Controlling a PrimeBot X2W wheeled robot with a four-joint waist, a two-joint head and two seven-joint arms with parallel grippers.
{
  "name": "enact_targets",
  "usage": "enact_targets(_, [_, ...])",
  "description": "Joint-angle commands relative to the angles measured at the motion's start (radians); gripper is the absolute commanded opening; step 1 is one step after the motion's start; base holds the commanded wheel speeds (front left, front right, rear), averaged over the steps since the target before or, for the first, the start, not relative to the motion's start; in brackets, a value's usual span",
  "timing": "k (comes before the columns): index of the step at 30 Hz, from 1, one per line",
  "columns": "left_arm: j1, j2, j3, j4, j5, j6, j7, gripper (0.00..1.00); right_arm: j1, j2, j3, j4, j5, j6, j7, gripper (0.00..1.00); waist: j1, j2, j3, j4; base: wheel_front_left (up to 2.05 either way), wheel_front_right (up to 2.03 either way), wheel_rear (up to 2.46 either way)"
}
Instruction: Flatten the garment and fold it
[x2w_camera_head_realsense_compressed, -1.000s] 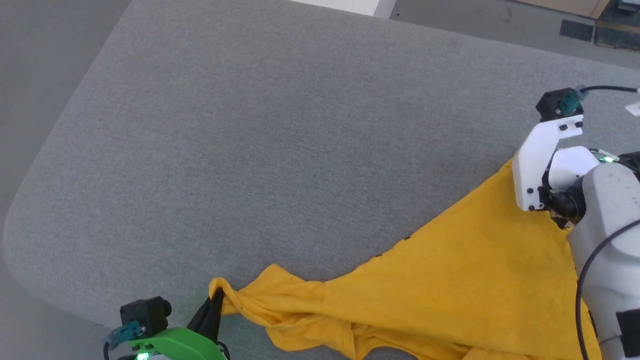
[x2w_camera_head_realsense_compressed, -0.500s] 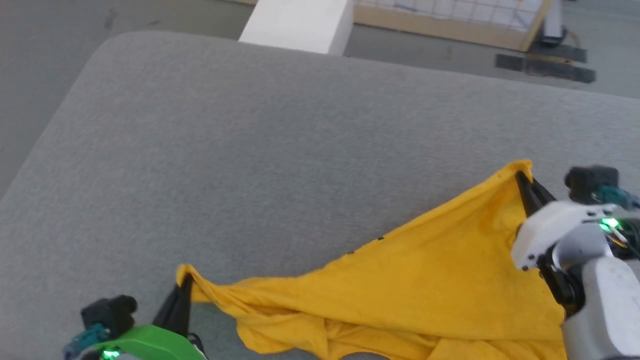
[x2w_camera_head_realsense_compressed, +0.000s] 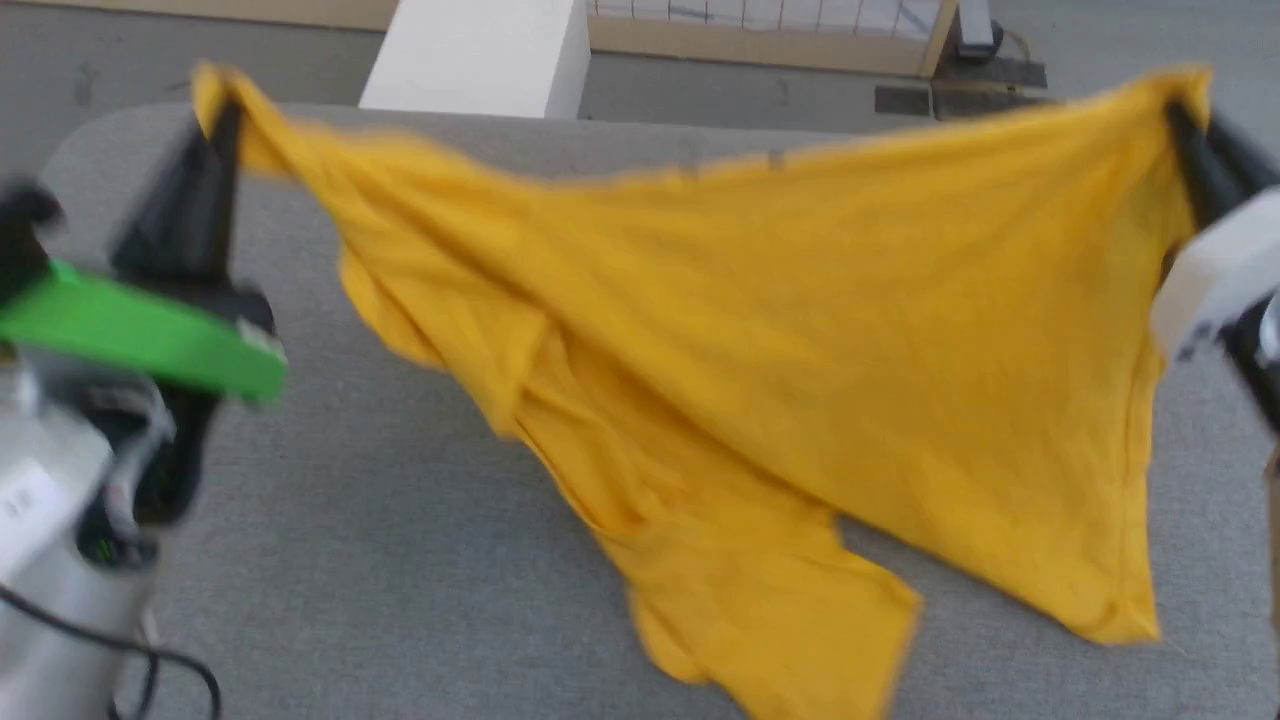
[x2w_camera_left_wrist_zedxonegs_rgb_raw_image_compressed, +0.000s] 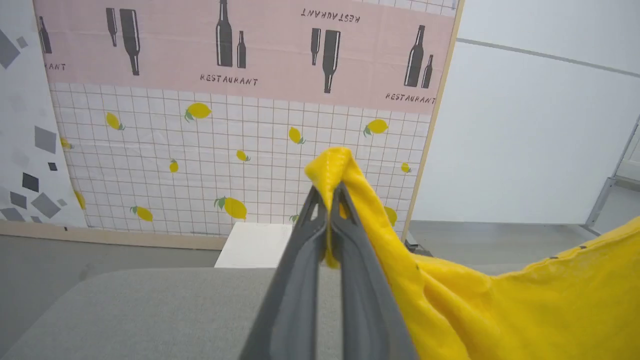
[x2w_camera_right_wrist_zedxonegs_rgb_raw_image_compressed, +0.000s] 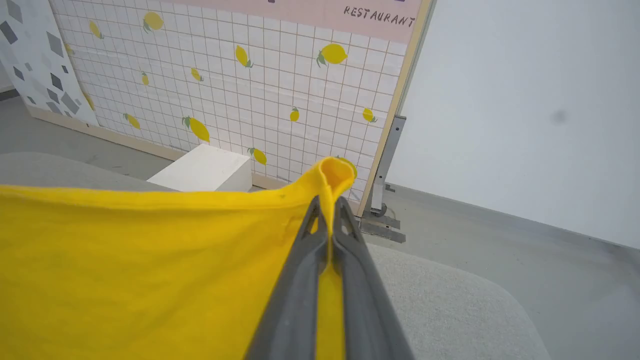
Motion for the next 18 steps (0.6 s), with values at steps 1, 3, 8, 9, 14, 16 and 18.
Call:
enact_targets(1, [-0.072, 0.001, 0.005, 0.012, 0.014, -0.004, 0.01, 0.0, -0.061, -0.012, 0.01, -0.003, -0.002, -0.002, 0.018, 0.0, 0.0, 0.0, 0.06, -0.027, 0.0, 0.0, 0.0])
enact_targets(3, [-0.183, -0.003, 0.006, 0.04, 0.027, -0.007, 0.028, 0.0, -0.161, -0.018, 0.019, 0.013, -0.003, -0.002, 0.044, 0.0, 0.0, 0.0, 0.101, -0.039, 0.0, 0.0, 0.0])
enact_targets(8, [-0.475, -0.016, 0.02, 0.156, 0.062, -0.013, 0.05, 0.0, -0.42, -0.02, 0.063, 0.1, -0.043, -0.002, 0.069, 0.0, 0.0, 0.0, 0.215, -0.066, 0.0, 0.0, 0.0])
enact_targets(9, [-0.528, -0.017, 0.026, 0.182, 0.067, -0.013, 0.05, 0.0, -0.464, -0.02, 0.074, 0.117, -0.055, -0.002, 0.07, 0.0, 0.0, 0.0, 0.237, -0.07, 0.0, 0.0, 0.0])
enact_targets(14, [-0.795, -0.042, 0.04, 0.325, 0.124, -0.002, 0.002, 0.0, -0.707, -0.013, 0.103, 0.219, -0.138, -0.002, 0.022, 0.0, 0.0, 0.0, 0.345, -0.086, 0.0, 0.0, 0.0])
enact_targets(16, [-0.883, -0.051, 0.048, 0.365, 0.148, 0.01, -0.028, 0.0, -0.785, 0.003, 0.093, 0.255, -0.173, -0.002, -0.02, 0.0, 0.0, 0.0, 0.375, -0.095, 0.0, 0.0, 0.0])
enact_targets(18, [-0.966, -0.063, 0.063, 0.398, 0.163, 0.024, -0.066, 0.0, -0.851, 0.016, 0.081, 0.286, -0.216, -0.002, -0.067, 0.0, 0.0, 0.0, 0.401, -0.102, 0.0, 0.0, 0.0])
